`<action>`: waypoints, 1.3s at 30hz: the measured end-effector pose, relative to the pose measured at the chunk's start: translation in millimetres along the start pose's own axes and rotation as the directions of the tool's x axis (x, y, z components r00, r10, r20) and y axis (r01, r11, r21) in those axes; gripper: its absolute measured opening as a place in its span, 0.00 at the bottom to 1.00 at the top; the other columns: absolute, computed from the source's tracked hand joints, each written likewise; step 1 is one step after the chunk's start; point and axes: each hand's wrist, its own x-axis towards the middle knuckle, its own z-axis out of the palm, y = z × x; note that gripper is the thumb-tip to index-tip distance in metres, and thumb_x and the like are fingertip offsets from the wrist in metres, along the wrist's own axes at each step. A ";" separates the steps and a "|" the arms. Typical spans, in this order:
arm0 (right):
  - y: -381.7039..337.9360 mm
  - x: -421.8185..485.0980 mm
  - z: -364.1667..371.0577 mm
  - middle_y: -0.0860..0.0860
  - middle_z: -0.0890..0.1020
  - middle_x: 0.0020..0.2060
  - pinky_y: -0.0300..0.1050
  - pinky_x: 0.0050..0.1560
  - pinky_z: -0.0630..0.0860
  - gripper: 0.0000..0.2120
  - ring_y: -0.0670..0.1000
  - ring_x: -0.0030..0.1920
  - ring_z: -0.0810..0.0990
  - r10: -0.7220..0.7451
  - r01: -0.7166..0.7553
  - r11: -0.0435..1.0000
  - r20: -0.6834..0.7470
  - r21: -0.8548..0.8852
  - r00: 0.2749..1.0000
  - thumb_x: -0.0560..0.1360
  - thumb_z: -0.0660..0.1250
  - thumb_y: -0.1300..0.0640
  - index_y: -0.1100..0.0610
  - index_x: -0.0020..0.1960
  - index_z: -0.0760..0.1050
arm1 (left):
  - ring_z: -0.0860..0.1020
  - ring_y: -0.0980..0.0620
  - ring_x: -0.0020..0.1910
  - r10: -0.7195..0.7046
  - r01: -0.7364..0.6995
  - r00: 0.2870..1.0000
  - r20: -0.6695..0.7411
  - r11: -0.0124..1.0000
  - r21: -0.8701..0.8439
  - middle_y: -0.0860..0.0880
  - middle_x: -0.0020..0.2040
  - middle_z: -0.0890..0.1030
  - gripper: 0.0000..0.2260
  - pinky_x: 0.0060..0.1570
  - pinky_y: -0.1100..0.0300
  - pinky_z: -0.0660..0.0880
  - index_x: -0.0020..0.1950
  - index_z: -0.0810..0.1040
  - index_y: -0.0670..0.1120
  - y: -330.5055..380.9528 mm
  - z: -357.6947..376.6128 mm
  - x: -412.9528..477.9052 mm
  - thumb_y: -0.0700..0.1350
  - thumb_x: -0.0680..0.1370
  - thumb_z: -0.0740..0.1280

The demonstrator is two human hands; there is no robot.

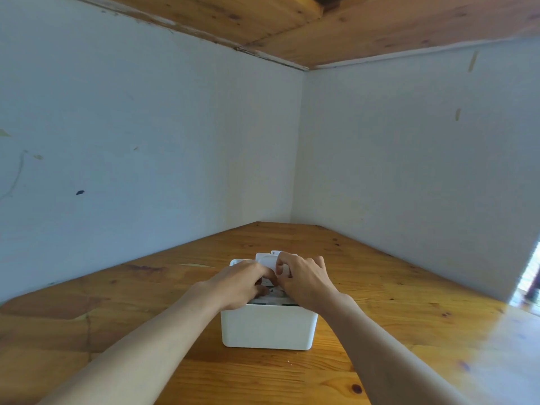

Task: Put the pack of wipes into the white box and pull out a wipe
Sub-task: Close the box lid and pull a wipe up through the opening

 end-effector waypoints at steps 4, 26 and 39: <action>-0.5 -1.1 1.4 0.50 0.75 0.31 0.49 0.50 0.56 0.13 0.54 0.40 0.73 0.105 -0.107 0.992 -0.038 -0.071 0.994 0.73 0.56 0.57 0.54 0.30 0.69 | 0.69 0.60 0.34 0.001 -0.001 1.000 0.008 1.000 0.021 0.60 0.38 0.67 0.12 0.31 0.67 0.63 0.64 0.79 0.52 0.7 -0.1 0.4 0.42 0.82 0.64; -2.9 -0.8 2.1 0.52 0.73 0.56 0.52 0.59 0.57 0.11 0.56 0.58 0.62 0.186 -0.172 0.966 0.060 -0.192 0.981 0.70 0.68 0.43 0.47 0.48 0.82 | 0.71 0.59 0.36 -0.023 0.022 0.999 0.025 0.999 0.025 0.54 0.42 0.71 0.09 0.32 0.67 0.65 0.58 0.80 0.52 -1.5 0.9 0.8 0.40 0.81 0.64; -0.6 1.0 4.8 0.53 0.73 0.57 0.52 0.58 0.58 0.09 0.56 0.58 0.62 0.141 -0.126 0.977 0.077 -0.174 0.987 0.72 0.69 0.48 0.50 0.50 0.82 | 0.72 0.60 0.38 -0.016 0.016 1.000 0.025 0.999 0.030 0.54 0.44 0.73 0.08 0.33 0.67 0.66 0.57 0.80 0.52 -3.7 2.0 2.0 0.43 0.81 0.65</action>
